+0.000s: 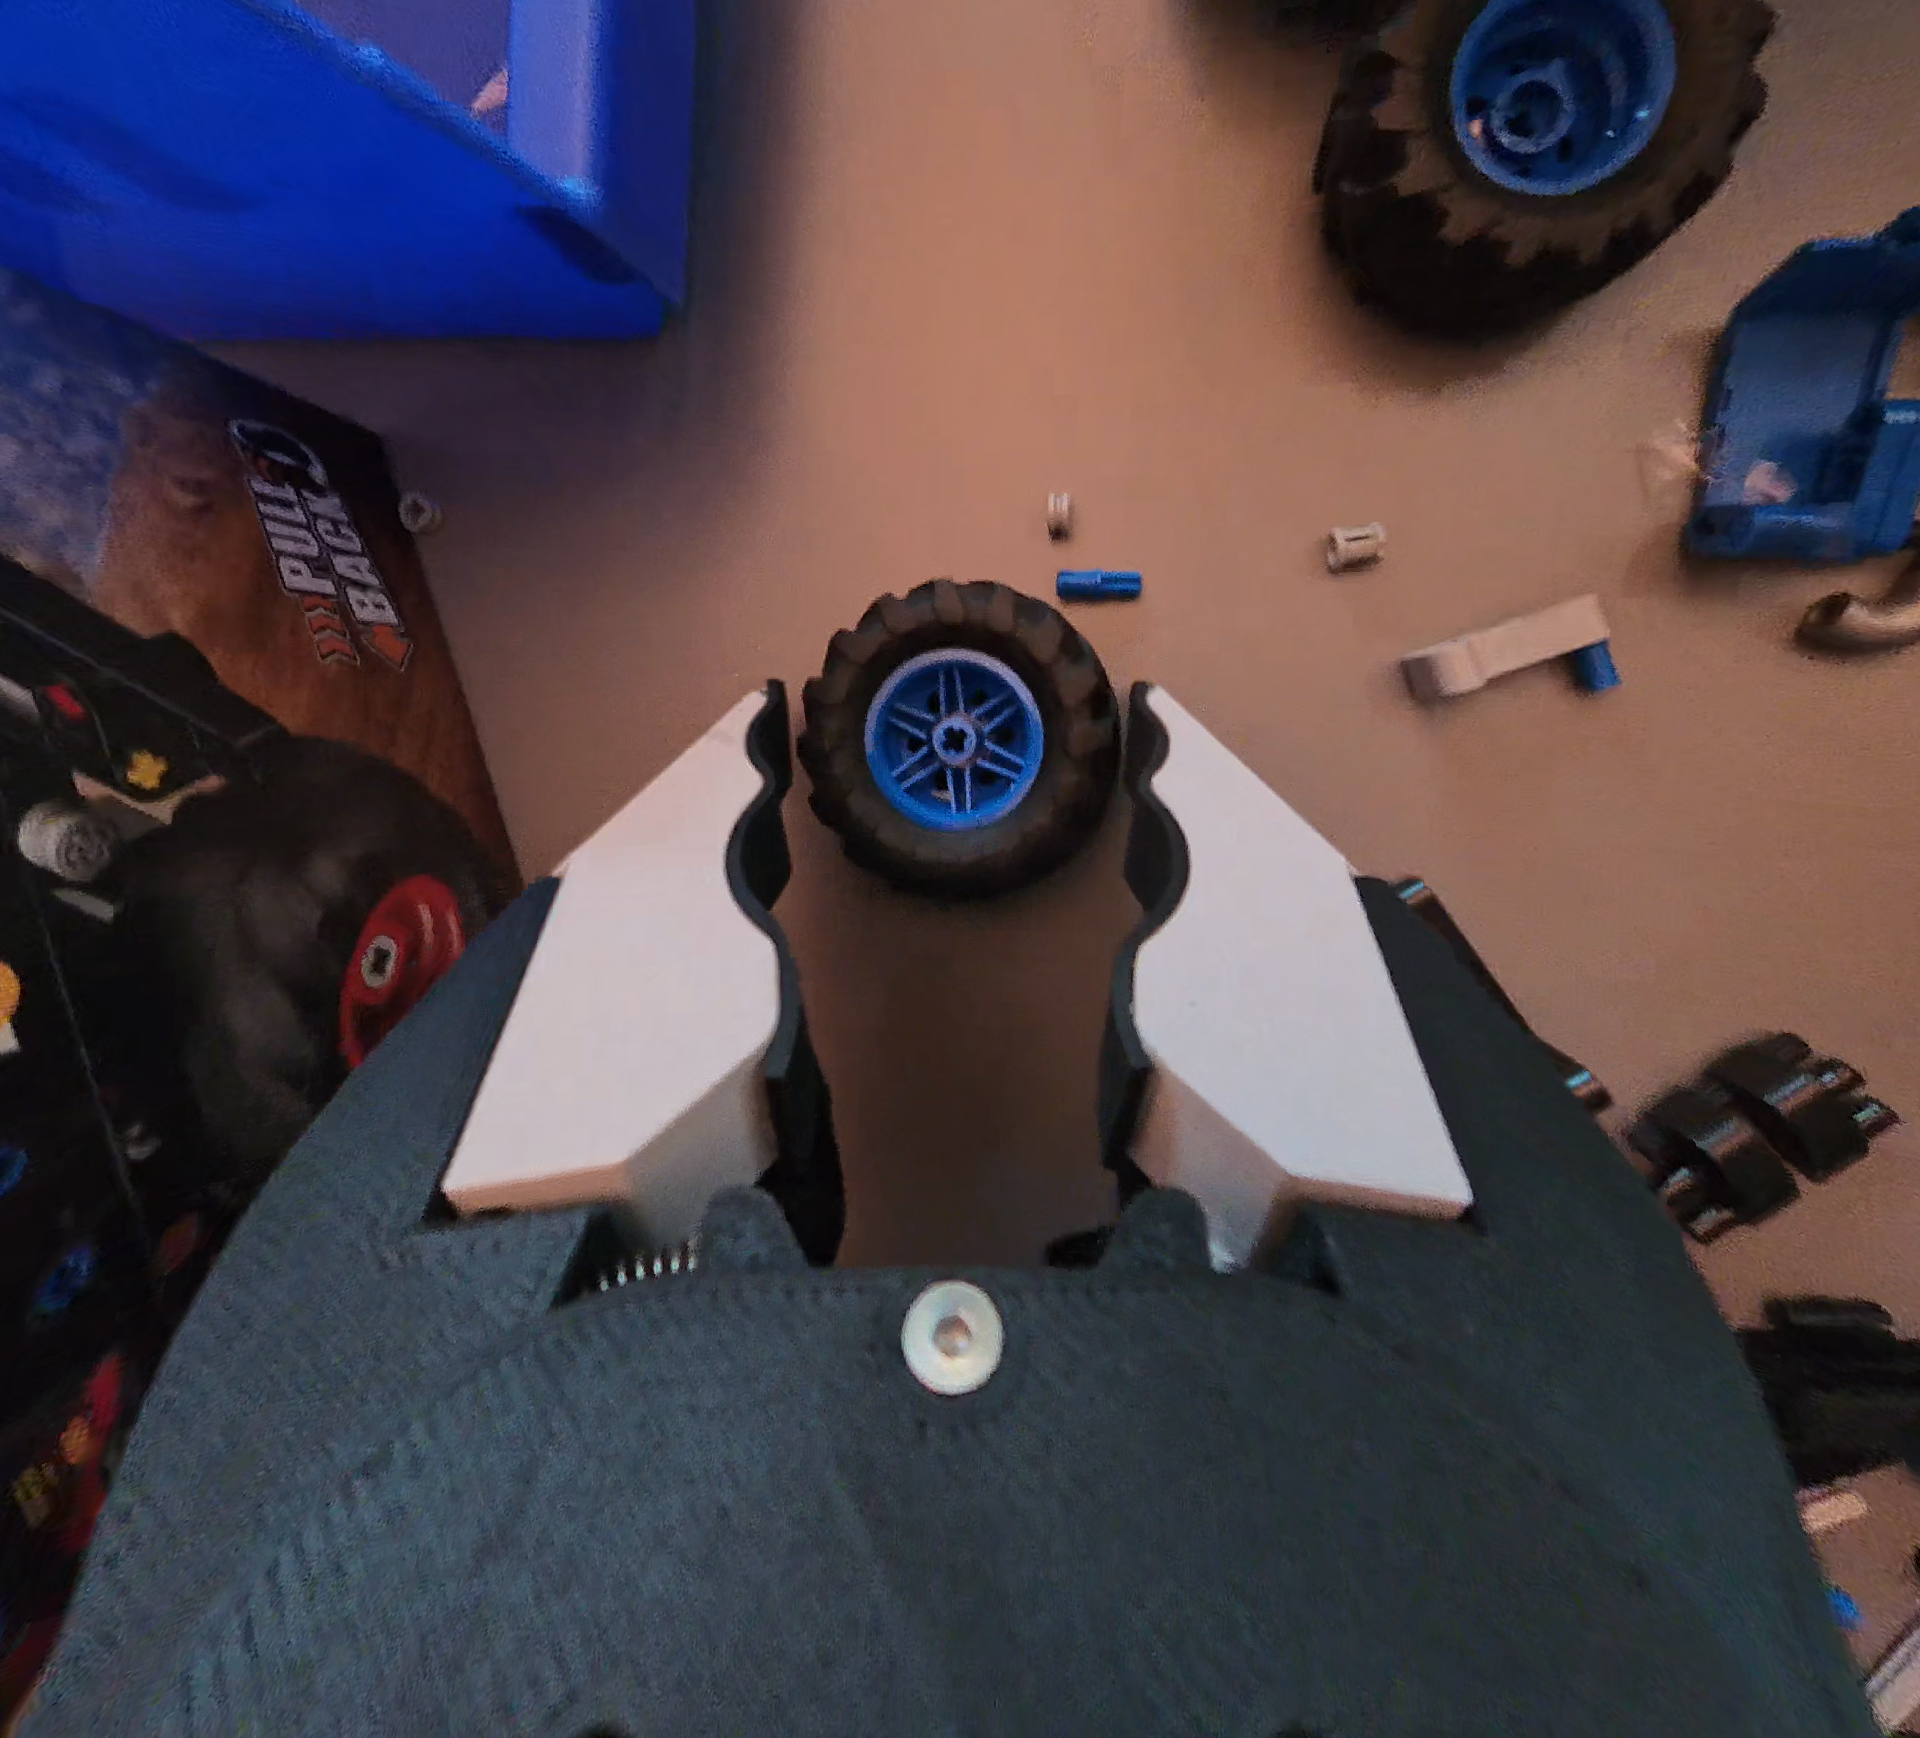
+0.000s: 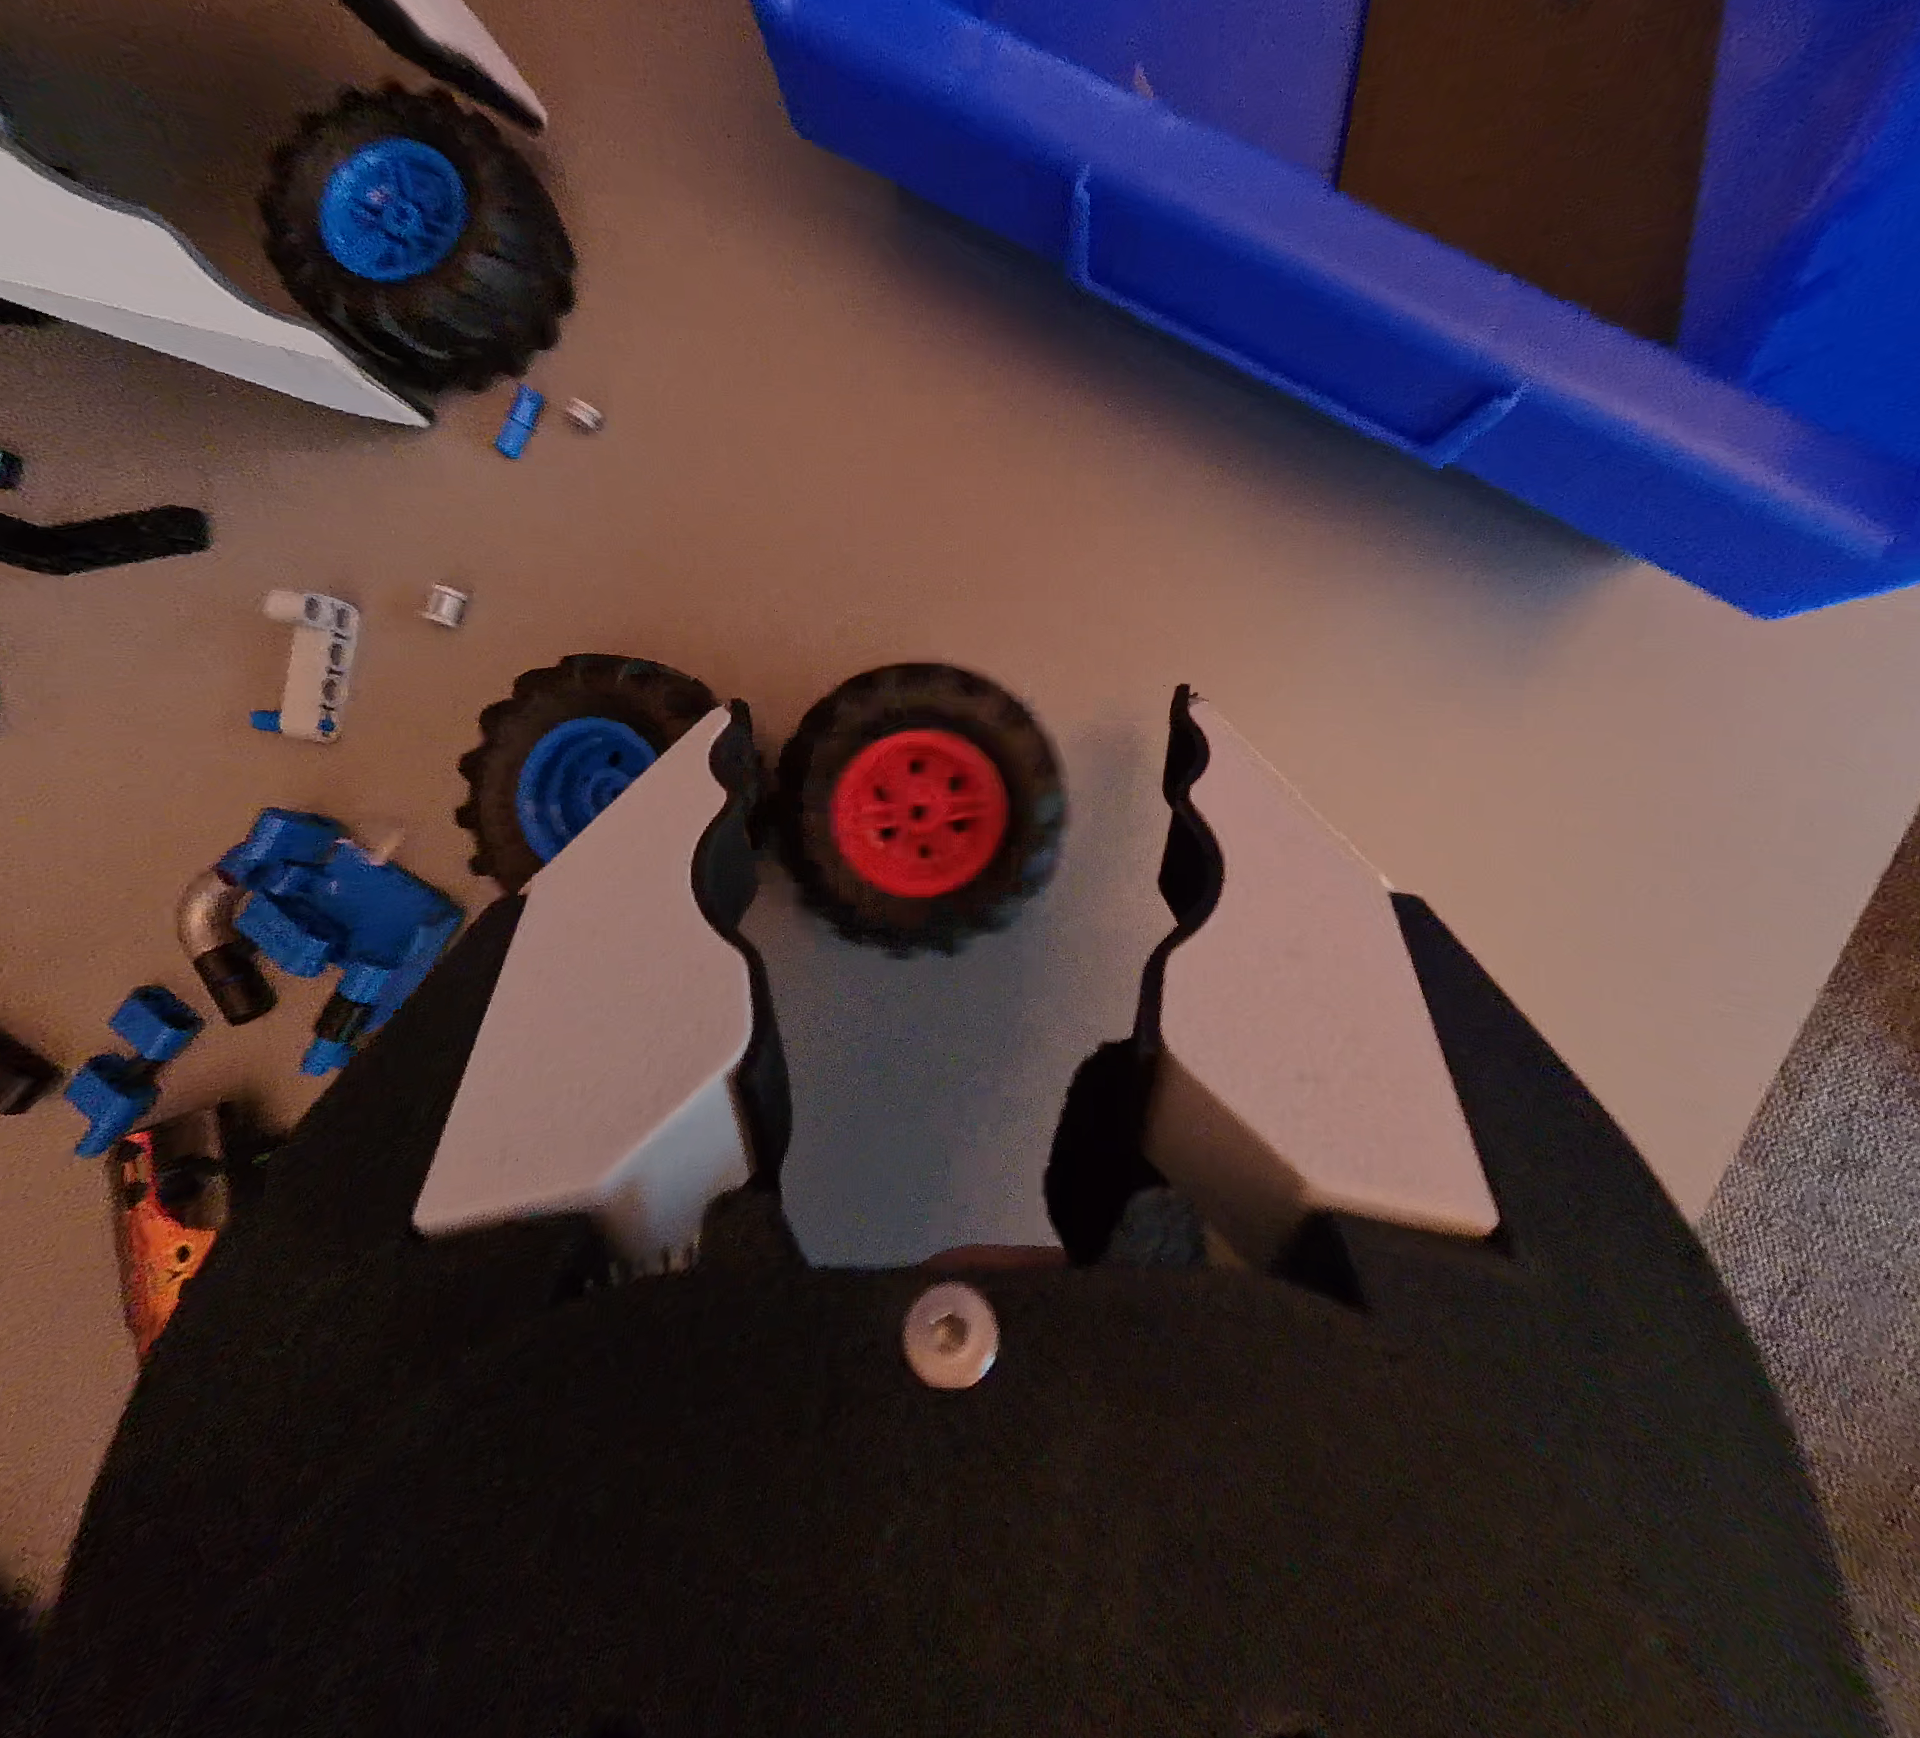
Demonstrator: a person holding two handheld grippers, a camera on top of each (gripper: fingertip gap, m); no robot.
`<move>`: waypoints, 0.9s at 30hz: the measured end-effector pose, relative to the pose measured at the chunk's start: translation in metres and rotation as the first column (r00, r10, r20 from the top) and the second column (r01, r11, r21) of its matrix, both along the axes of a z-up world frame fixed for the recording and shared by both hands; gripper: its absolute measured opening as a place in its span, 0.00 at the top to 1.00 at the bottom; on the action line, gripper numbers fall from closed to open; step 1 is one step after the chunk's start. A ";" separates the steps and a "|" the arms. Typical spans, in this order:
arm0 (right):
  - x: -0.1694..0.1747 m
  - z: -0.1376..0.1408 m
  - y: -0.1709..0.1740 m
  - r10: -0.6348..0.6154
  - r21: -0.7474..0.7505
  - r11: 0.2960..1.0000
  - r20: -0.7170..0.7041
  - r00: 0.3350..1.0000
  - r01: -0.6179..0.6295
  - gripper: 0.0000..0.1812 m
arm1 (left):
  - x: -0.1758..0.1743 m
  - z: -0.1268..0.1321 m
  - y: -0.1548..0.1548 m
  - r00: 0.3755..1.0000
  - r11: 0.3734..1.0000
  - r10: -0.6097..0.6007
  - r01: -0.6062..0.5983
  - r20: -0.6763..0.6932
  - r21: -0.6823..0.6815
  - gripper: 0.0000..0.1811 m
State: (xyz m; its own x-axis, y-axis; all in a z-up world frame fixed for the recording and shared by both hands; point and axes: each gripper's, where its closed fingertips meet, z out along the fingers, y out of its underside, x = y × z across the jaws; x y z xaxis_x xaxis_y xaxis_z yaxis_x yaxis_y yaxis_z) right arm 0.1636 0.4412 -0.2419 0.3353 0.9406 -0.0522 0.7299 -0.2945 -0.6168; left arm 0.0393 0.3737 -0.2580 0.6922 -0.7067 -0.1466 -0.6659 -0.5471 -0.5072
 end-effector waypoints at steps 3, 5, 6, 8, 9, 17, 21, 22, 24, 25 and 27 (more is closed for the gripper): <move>0.001 0.010 -0.005 -0.004 0.031 0.999 -0.018 1.000 0.004 0.58 | -0.006 -0.001 -0.007 0.999 1.000 0.020 -0.019 0.051 -0.019 0.67; 0.003 0.014 -0.013 0.014 0.052 0.999 -0.012 1.000 -0.013 0.57 | -0.015 0.000 -0.010 0.999 1.000 0.029 -0.029 0.027 0.001 0.65; 0.003 0.017 -0.017 0.024 0.058 0.998 -0.019 1.000 -0.023 0.58 | -0.020 0.001 -0.012 0.999 0.999 0.035 -0.035 0.015 0.012 0.63; 0.007 0.023 -0.026 0.044 0.088 0.995 -0.004 0.999 -0.044 0.58 | -0.024 0.003 -0.019 0.999 0.999 0.037 -0.037 0.015 0.016 0.62; 0.007 0.028 -0.031 0.055 0.106 0.993 -0.014 0.998 -0.053 0.58 | -0.026 0.006 -0.023 0.999 0.999 0.036 -0.036 0.005 0.031 0.62; 0.010 0.032 -0.102 0.243 0.103 0.964 0.032 0.970 -0.245 0.64 | -0.041 0.036 -0.089 0.999 0.998 0.004 -0.001 -0.036 0.066 0.63; 0.017 0.018 -0.126 0.292 0.065 0.953 0.083 0.953 -0.297 0.72 | -0.052 0.048 -0.124 0.998 0.996 0.017 -0.012 -0.054 0.091 0.64; 0.016 0.013 -0.128 0.294 0.051 0.953 0.087 0.952 -0.299 0.75 | -0.054 0.050 -0.132 0.998 0.995 0.022 -0.016 -0.053 0.101 0.64; 0.013 0.002 -0.130 0.290 0.023 0.956 0.101 0.952 -0.294 0.78 | -0.053 0.051 -0.145 0.999 0.993 0.025 -0.022 -0.031 0.114 0.65; 0.012 -0.004 -0.131 0.293 0.007 0.955 0.106 0.950 -0.295 0.86 | -0.052 0.051 -0.150 0.999 0.992 0.030 -0.027 -0.024 0.127 0.65; 0.007 -0.009 -0.134 0.291 -0.007 0.956 0.101 0.951 -0.292 0.93 | -0.049 0.054 -0.154 0.999 0.985 0.039 -0.036 -0.018 0.166 0.66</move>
State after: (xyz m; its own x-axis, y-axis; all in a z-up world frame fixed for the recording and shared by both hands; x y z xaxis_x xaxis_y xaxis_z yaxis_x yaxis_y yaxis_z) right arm 0.1706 0.3075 -0.2513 0.0493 0.9985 -0.0248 0.8415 -0.0549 -0.5375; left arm -0.0101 0.2198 -0.2042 0.7132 -0.6450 -0.2746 -0.6582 -0.4814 -0.5788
